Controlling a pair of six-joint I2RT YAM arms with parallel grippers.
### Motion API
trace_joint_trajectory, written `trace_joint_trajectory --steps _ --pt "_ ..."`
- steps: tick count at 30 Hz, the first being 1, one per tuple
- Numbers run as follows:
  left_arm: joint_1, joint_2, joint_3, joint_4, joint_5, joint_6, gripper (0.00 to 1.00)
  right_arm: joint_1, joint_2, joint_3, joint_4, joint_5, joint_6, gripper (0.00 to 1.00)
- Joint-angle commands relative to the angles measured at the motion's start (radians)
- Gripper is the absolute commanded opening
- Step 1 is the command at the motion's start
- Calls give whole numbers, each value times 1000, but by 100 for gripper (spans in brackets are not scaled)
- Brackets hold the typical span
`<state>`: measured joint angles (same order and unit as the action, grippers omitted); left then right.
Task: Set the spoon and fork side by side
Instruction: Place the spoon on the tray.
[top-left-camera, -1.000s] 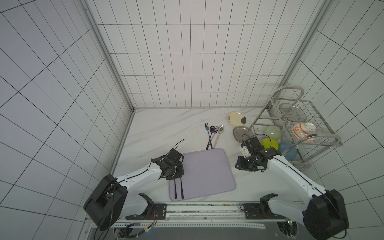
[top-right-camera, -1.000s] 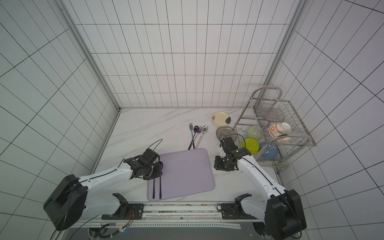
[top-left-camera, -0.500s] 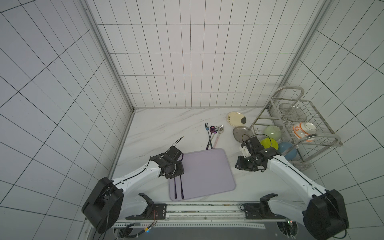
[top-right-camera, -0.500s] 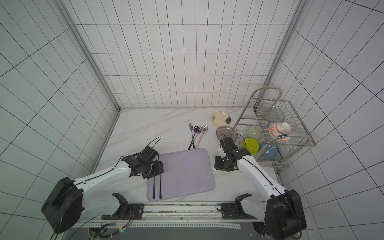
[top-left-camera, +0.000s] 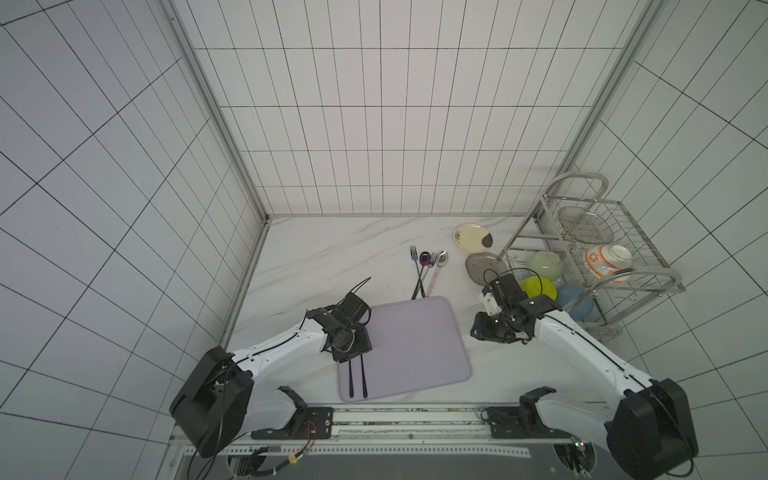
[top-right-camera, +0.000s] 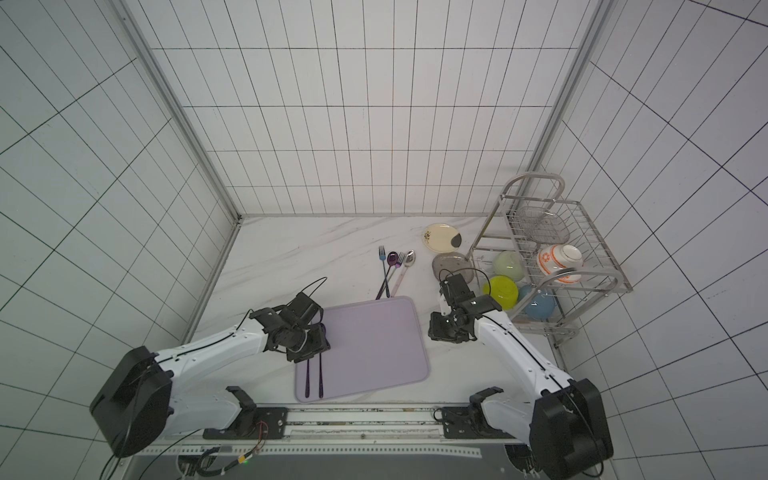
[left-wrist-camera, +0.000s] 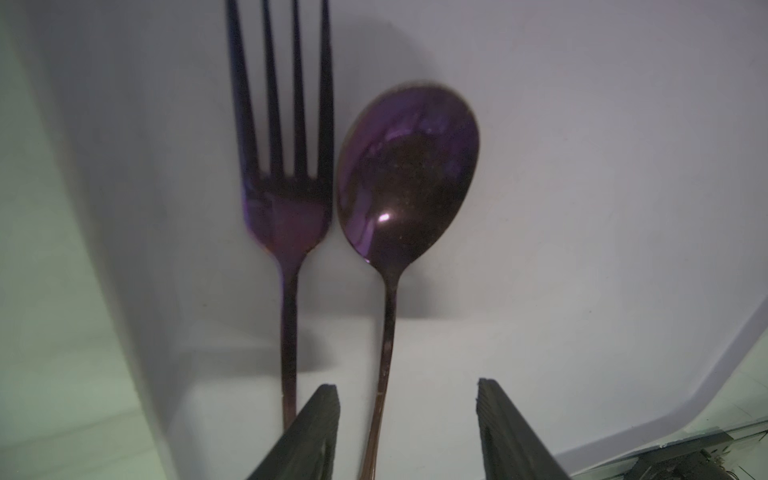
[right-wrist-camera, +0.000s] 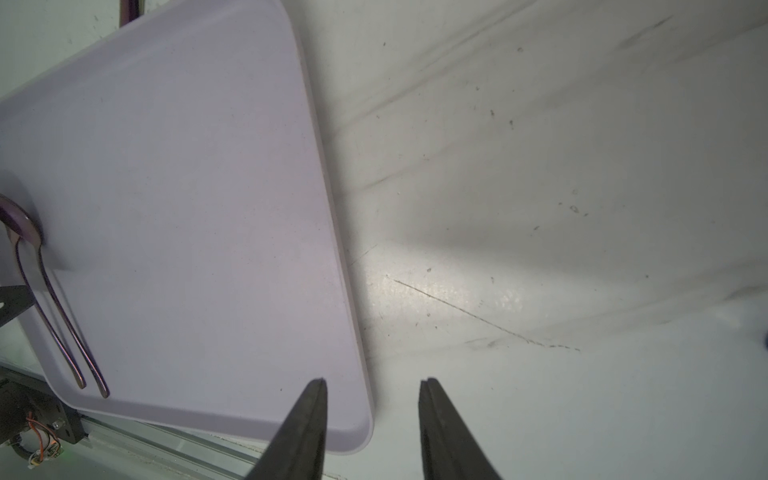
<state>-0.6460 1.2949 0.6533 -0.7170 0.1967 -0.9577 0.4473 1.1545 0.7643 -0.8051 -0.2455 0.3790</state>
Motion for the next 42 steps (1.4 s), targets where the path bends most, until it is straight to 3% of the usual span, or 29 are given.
trace_joint_trajectory --steps 1,20,27,33,42 --pt "-5 24 -23 61 20 -22 56 11 -3 -5 -19 17 9 40" --pt "-14 64 -57 159 78 -37 56 21 -2 -3 -21 19 9 40" --pt "-9 -5 22 11 -18 -4 60 23 -3 -5 -19 23 9 40" --pt "-17 32 149 -165 -129 81 60 30 5 -7 -18 28 11 39" --pt "-100 134 144 -98 -148 32 51 32 5 -7 -19 34 13 37"
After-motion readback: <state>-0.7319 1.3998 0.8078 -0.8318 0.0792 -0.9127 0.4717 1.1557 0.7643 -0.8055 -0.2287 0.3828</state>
